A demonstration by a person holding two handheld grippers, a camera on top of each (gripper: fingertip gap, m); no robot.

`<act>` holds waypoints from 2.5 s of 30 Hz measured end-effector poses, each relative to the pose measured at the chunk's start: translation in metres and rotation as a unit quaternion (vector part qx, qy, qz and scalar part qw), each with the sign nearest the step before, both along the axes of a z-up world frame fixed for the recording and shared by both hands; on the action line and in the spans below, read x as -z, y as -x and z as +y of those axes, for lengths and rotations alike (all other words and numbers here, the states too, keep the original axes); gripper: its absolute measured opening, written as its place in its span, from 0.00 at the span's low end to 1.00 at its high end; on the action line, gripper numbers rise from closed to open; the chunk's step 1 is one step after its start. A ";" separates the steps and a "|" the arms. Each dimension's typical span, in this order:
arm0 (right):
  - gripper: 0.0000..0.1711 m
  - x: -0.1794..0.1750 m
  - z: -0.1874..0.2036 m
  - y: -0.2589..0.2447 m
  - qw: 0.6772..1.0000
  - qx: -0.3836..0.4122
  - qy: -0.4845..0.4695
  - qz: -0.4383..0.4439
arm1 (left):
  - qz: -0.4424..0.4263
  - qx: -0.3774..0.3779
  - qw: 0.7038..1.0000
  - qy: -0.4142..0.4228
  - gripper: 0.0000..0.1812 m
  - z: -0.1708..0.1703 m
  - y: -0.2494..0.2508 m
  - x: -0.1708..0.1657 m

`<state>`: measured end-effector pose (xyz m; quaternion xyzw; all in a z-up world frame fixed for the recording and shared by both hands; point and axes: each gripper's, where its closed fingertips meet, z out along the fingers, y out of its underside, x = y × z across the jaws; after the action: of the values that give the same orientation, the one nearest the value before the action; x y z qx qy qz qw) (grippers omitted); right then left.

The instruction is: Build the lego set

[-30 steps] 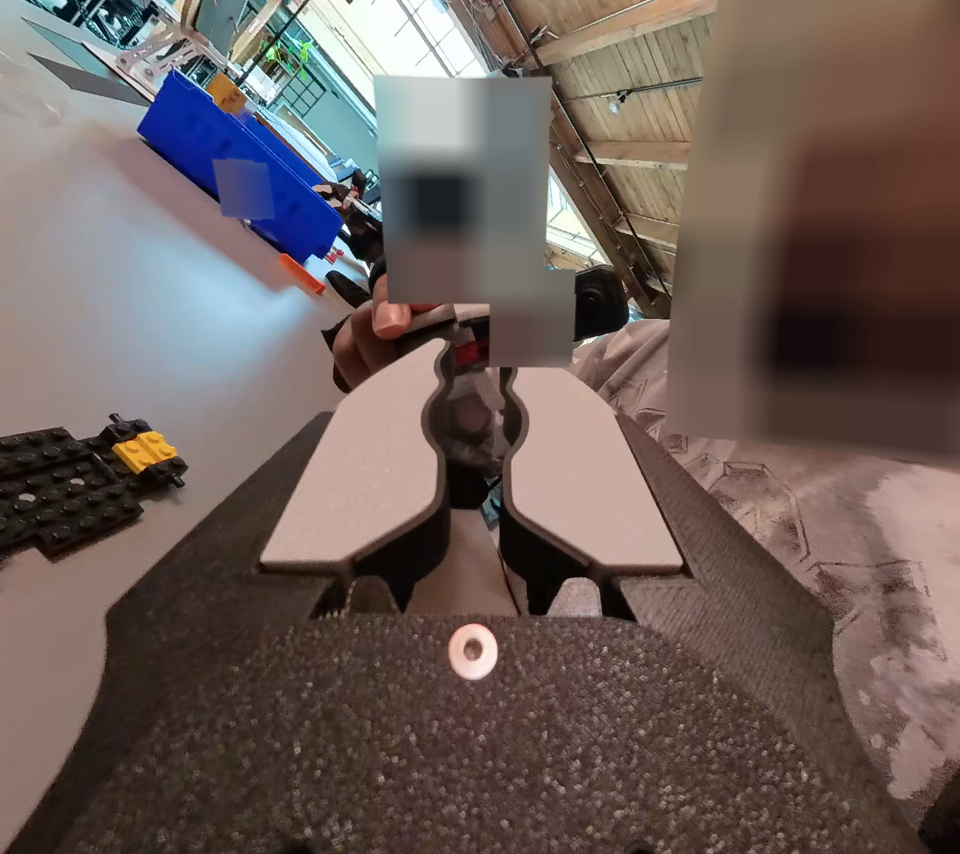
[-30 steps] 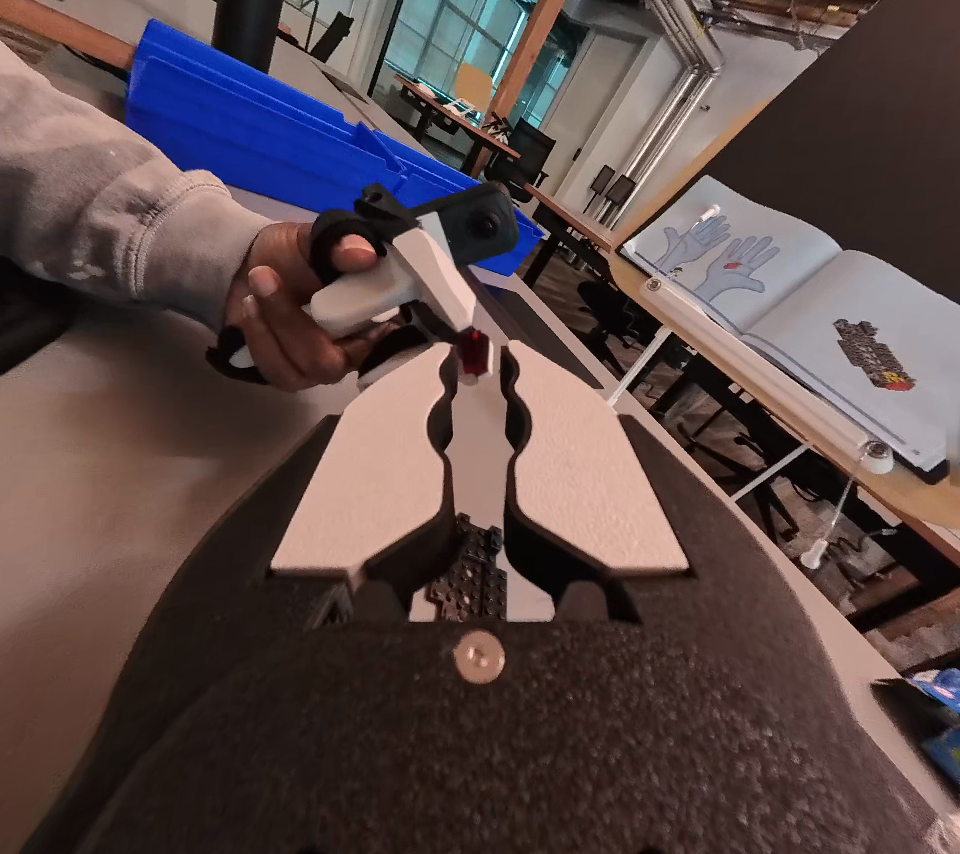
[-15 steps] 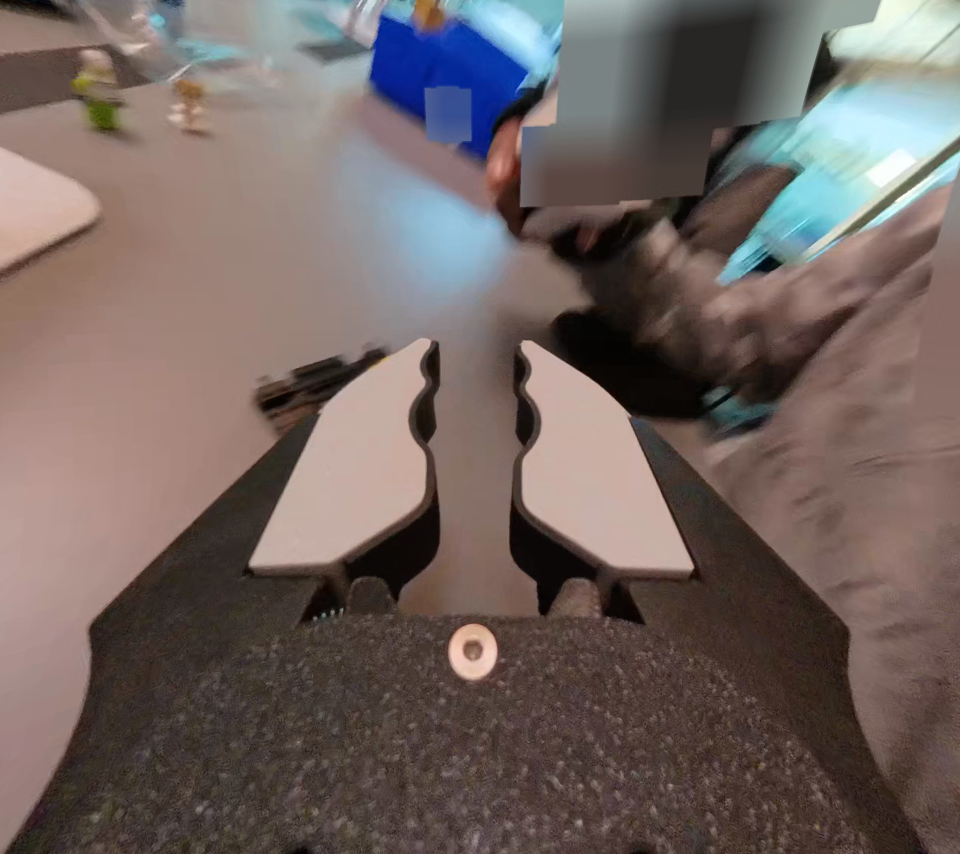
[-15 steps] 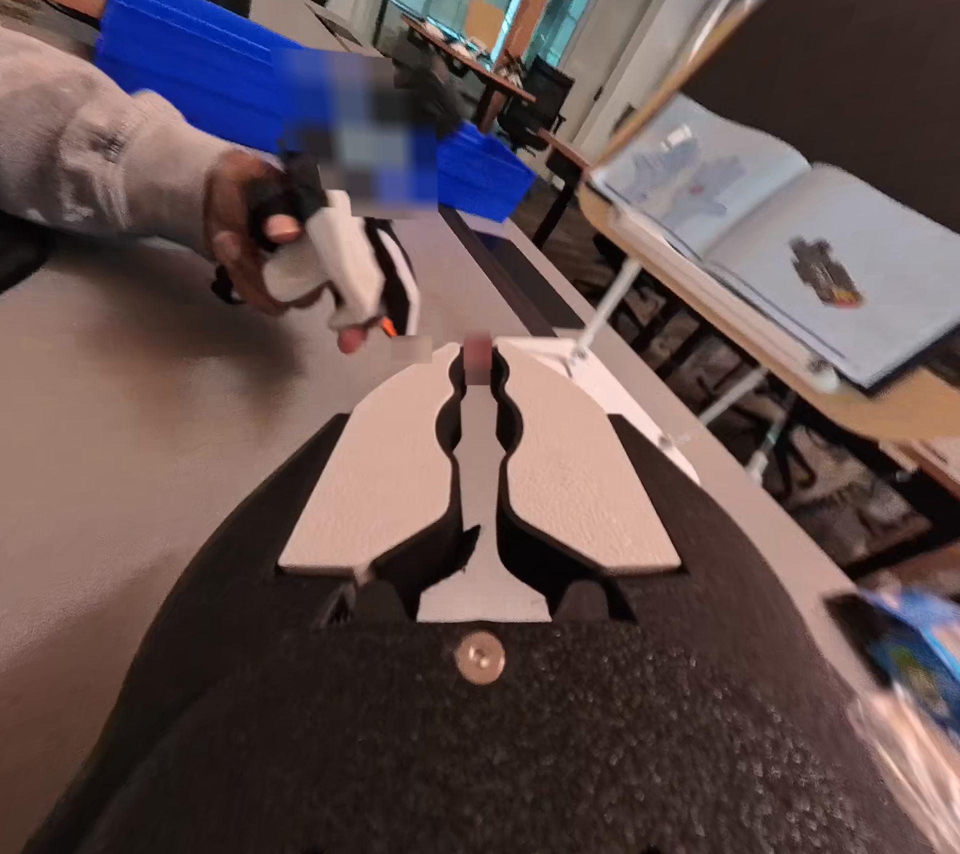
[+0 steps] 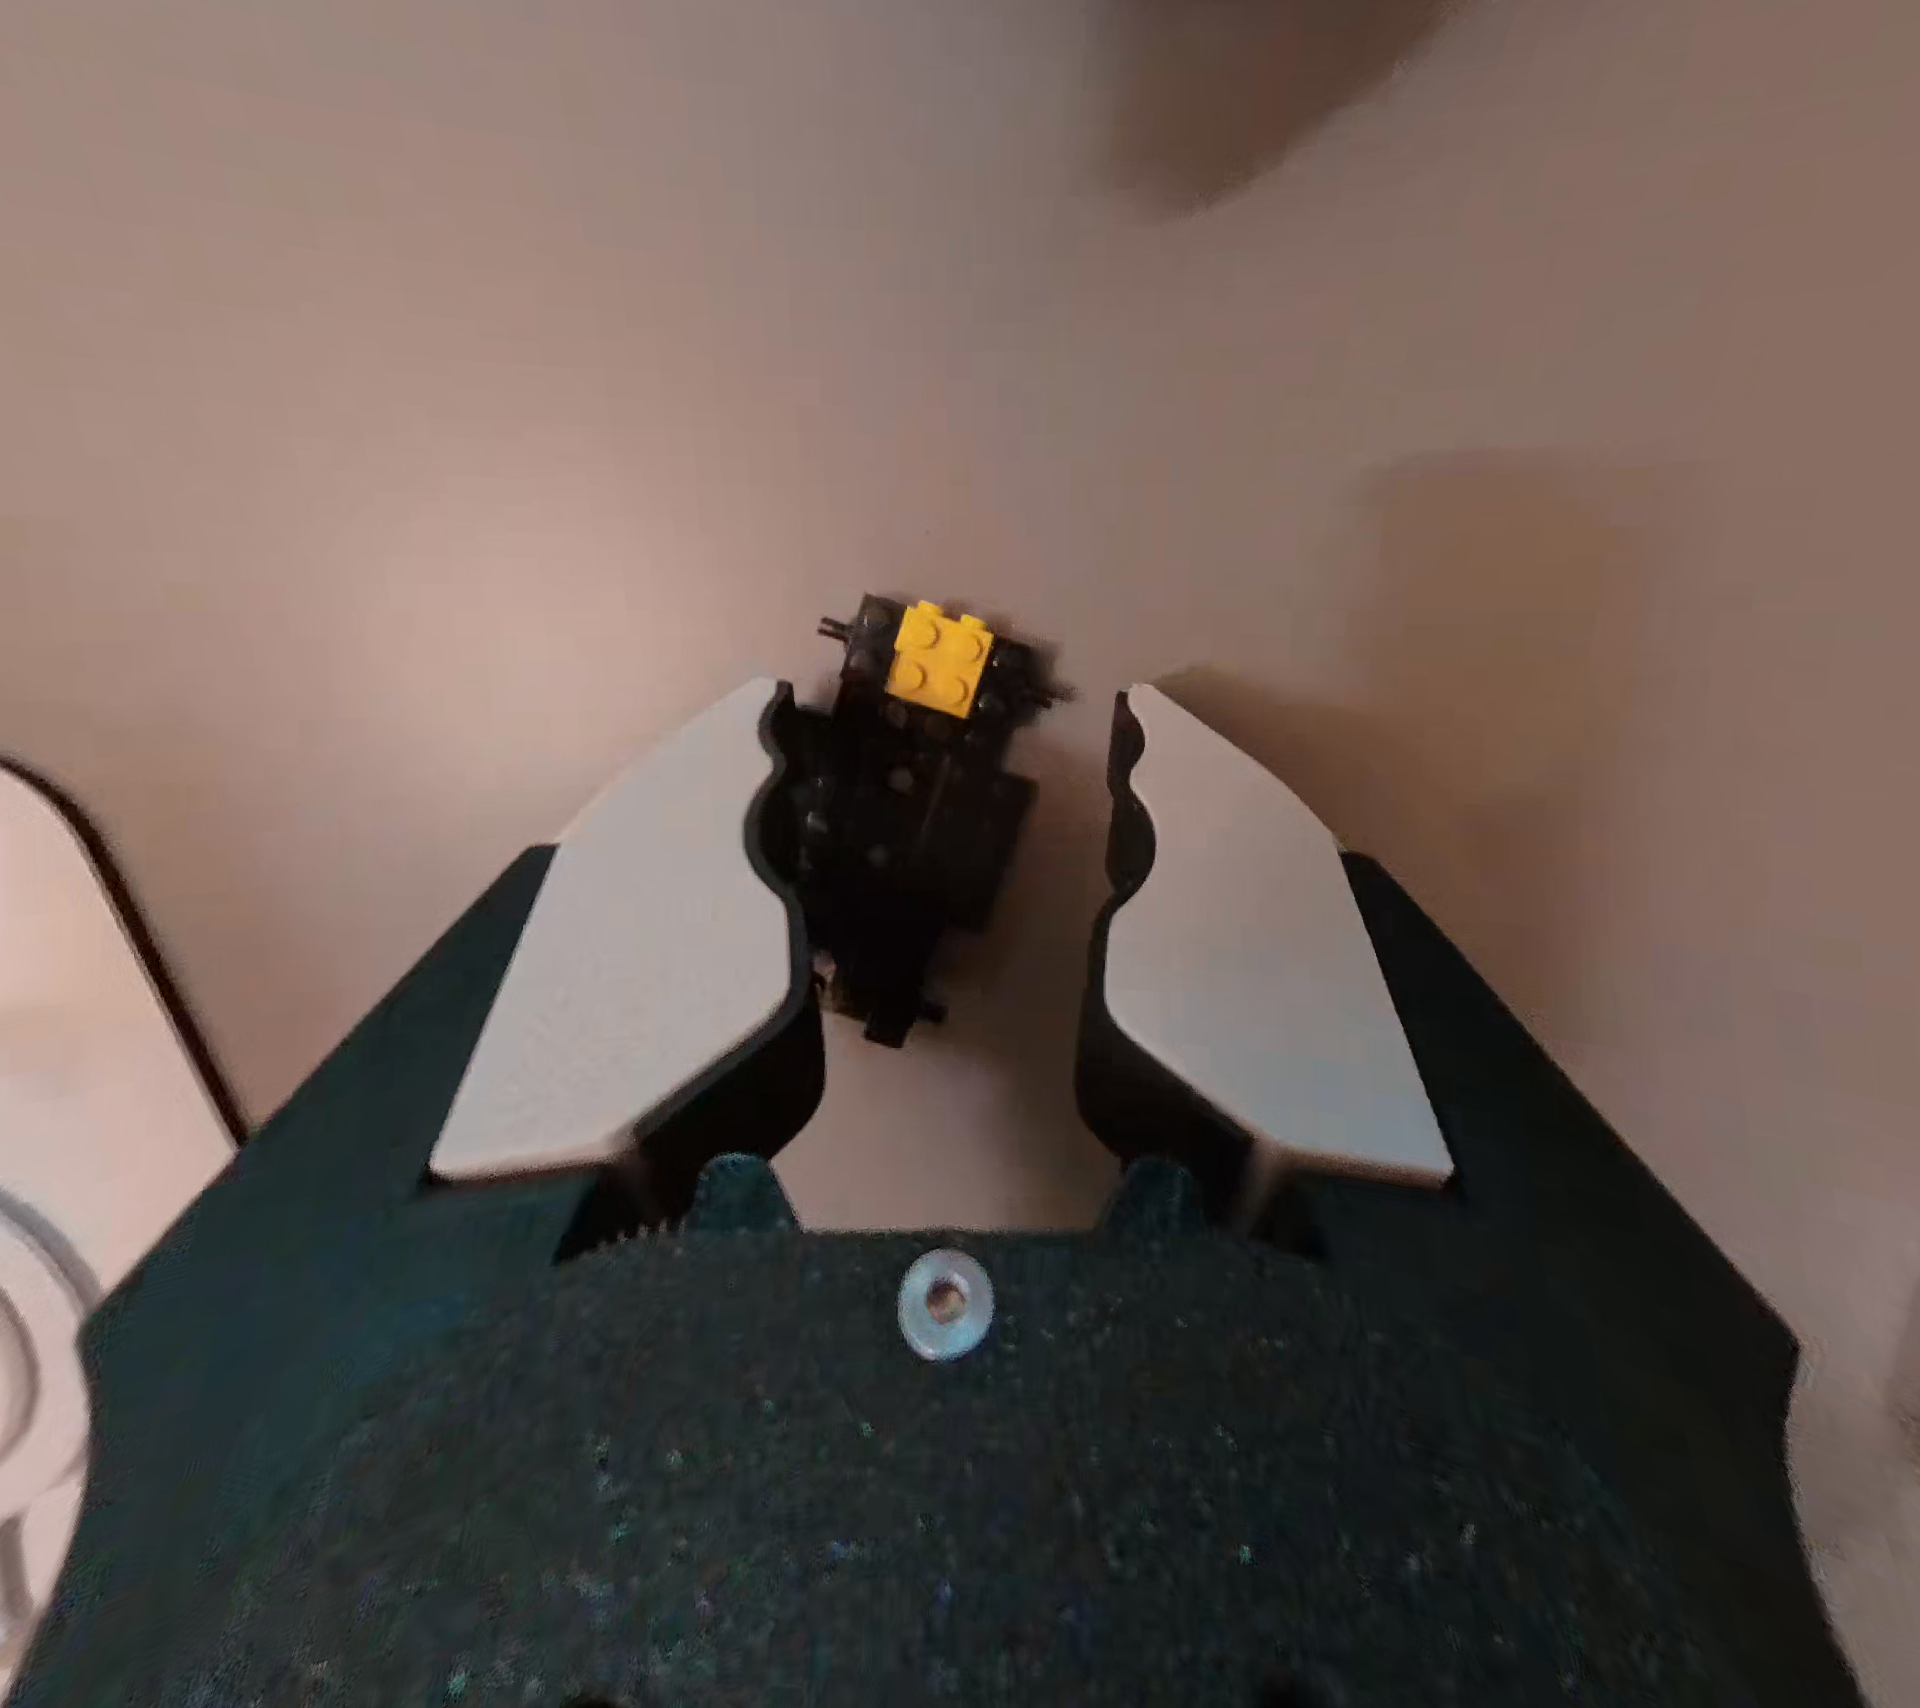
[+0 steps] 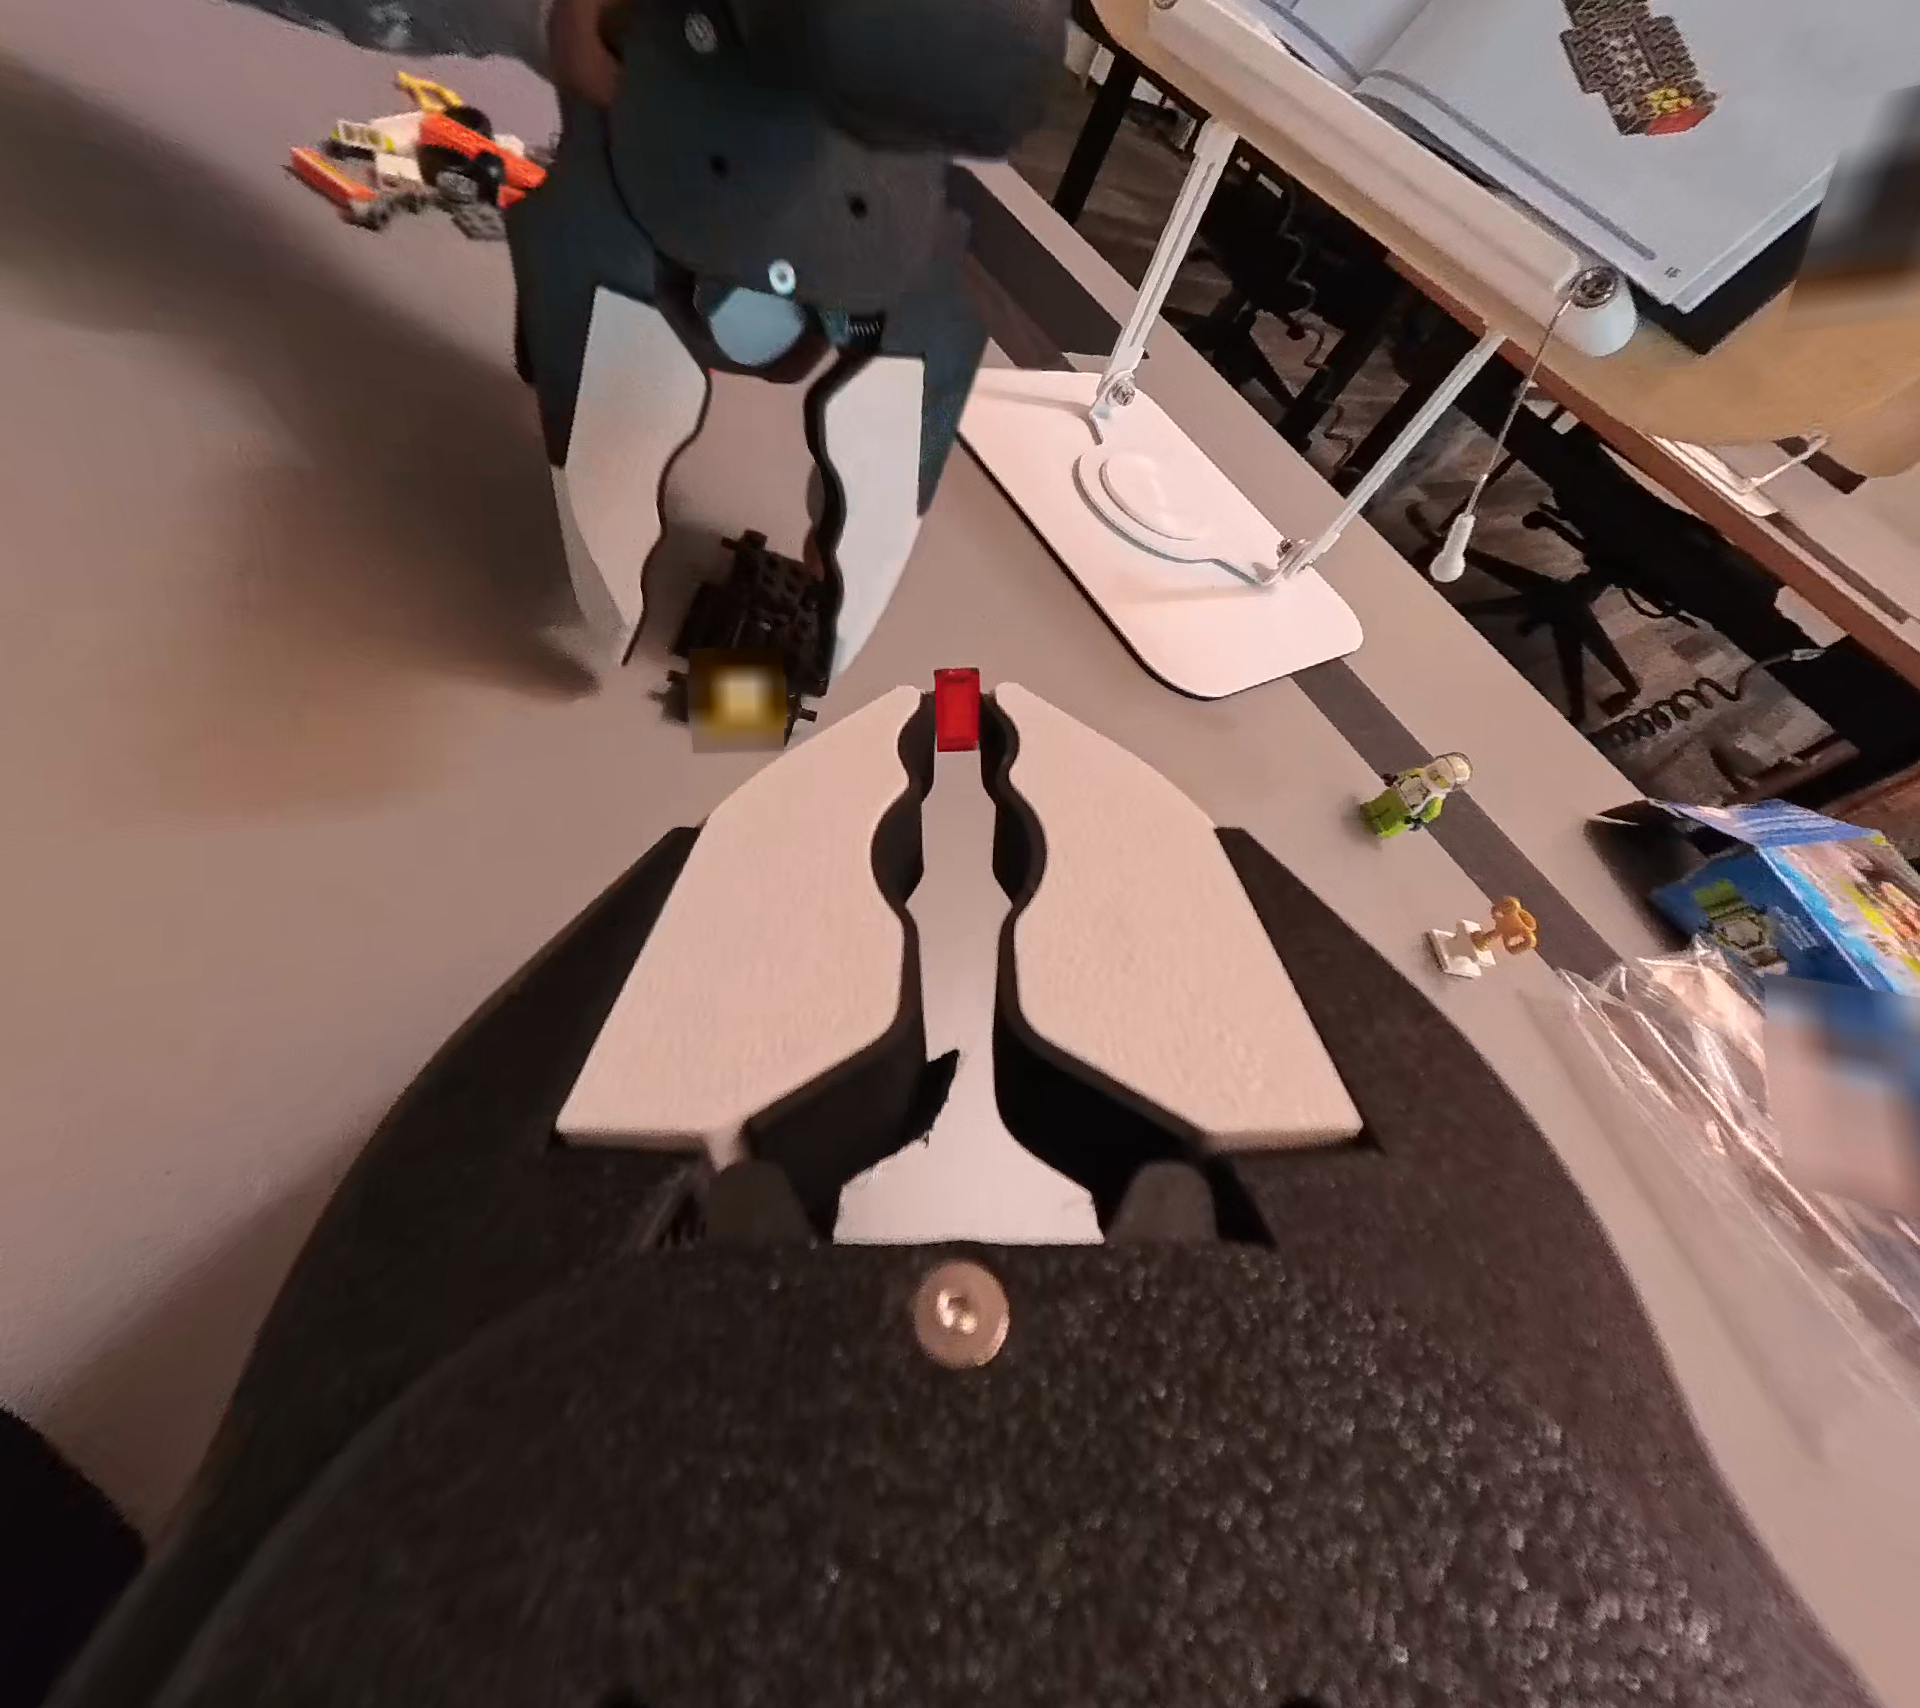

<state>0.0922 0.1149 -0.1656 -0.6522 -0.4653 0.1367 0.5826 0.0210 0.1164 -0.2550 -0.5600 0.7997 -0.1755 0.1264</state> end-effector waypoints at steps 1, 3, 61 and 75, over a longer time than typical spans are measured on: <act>0.05 -0.001 0.000 0.000 1.000 0.000 0.000 0.002 | 0.005 0.009 1.000 -0.006 0.32 0.001 -0.002 0.001; 0.05 -0.002 0.000 0.001 1.000 -0.001 0.000 0.006 | 0.022 0.025 0.999 -0.018 0.32 0.003 -0.002 0.006; 0.05 -0.028 -0.131 0.105 0.809 -0.430 0.072 -0.395 | -0.310 0.061 0.838 0.445 0.22 -0.145 0.032 -0.111; 0.05 -0.031 -0.133 0.112 0.787 -0.437 0.111 -0.422 | -0.327 0.073 0.828 0.449 0.22 -0.150 0.040 -0.113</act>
<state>-0.0201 -0.0184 -0.1349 -0.4325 -0.8814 0.1387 0.1301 -0.0186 -0.0331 -0.1418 -0.4052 0.5829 -0.6969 0.1017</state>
